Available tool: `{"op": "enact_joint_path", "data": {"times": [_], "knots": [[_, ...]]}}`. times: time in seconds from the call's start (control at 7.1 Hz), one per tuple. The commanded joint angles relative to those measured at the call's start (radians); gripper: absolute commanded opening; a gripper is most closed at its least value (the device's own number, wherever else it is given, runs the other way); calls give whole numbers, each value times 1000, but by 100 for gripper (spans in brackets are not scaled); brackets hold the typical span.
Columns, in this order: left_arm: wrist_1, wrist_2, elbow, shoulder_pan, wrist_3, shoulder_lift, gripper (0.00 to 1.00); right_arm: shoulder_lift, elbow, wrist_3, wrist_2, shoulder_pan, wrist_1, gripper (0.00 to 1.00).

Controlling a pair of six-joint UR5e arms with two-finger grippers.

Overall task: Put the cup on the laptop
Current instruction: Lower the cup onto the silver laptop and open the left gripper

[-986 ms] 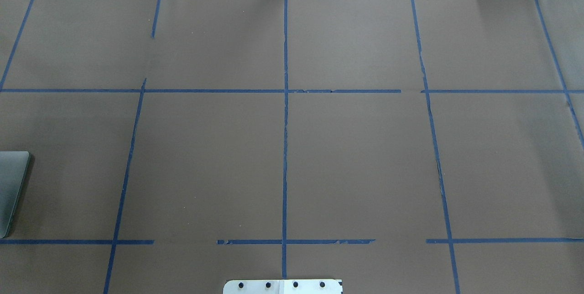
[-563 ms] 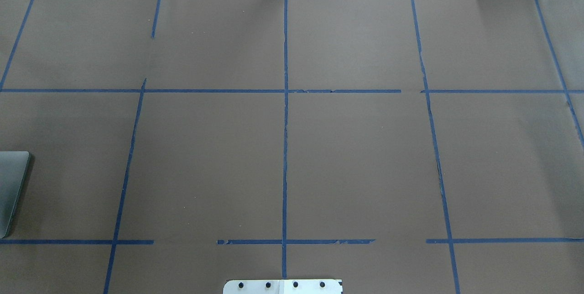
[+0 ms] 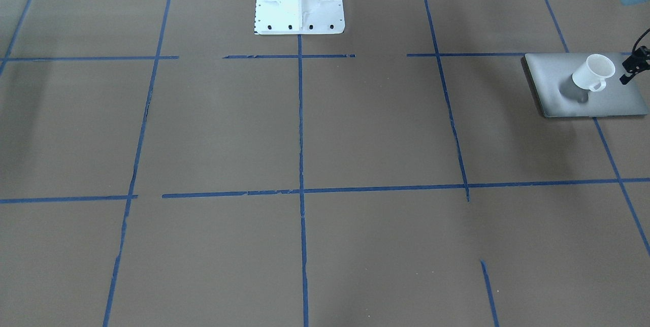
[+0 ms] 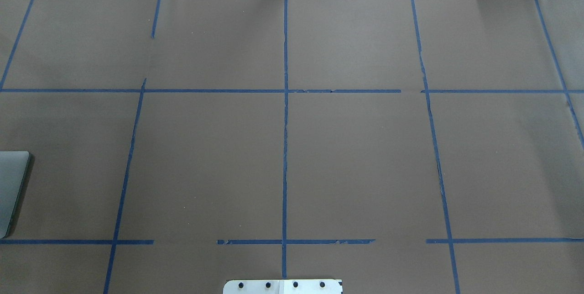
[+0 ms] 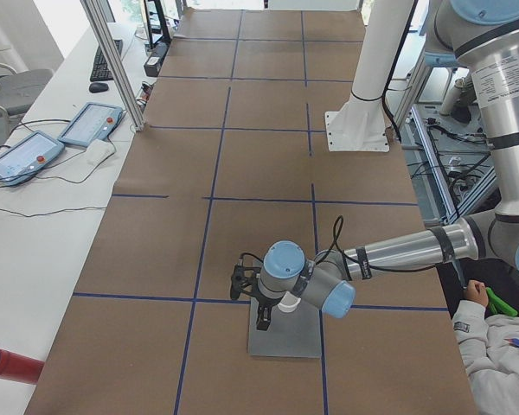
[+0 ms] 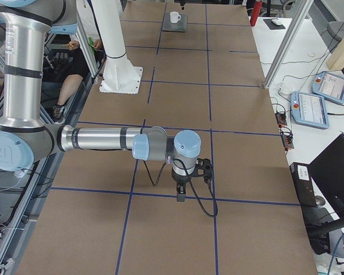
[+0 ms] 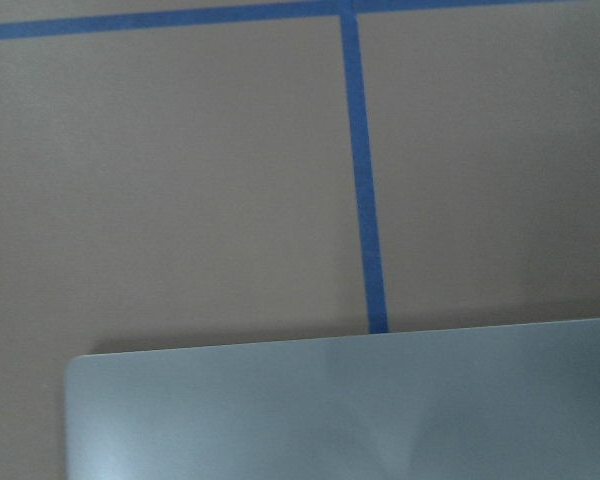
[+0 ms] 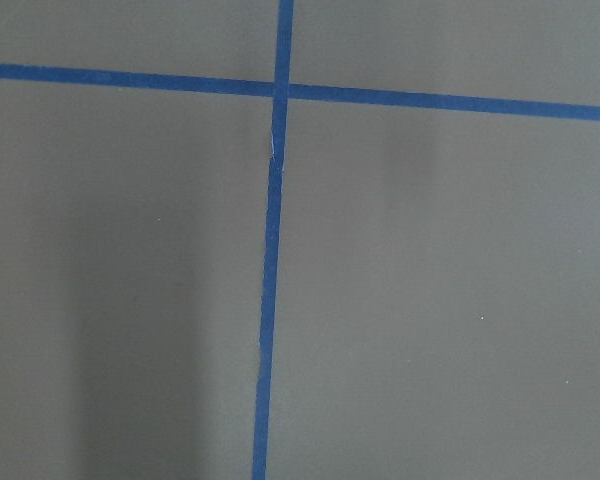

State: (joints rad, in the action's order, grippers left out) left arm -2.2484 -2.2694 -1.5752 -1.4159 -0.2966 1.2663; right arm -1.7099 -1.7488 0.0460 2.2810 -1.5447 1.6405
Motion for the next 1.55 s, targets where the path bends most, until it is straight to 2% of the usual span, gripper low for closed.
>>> {"op": "enact_joint_path", "data": {"times": [0.0, 0.28, 0.42, 1.41], "knots": [[329, -7, -99, -133, 191, 68, 100, -1, 0, 0, 0, 0, -1, 100], [635, -4, -176, -207, 339, 164, 100, 1, 0, 0, 0, 0, -1, 100], [743, -4, -180, -227, 371, 218, 100, -1, 0, 0, 0, 0, -1, 100], [759, -13, -158, -227, 363, 211, 100, -1, 0, 0, 0, 0, -1, 100]]}}
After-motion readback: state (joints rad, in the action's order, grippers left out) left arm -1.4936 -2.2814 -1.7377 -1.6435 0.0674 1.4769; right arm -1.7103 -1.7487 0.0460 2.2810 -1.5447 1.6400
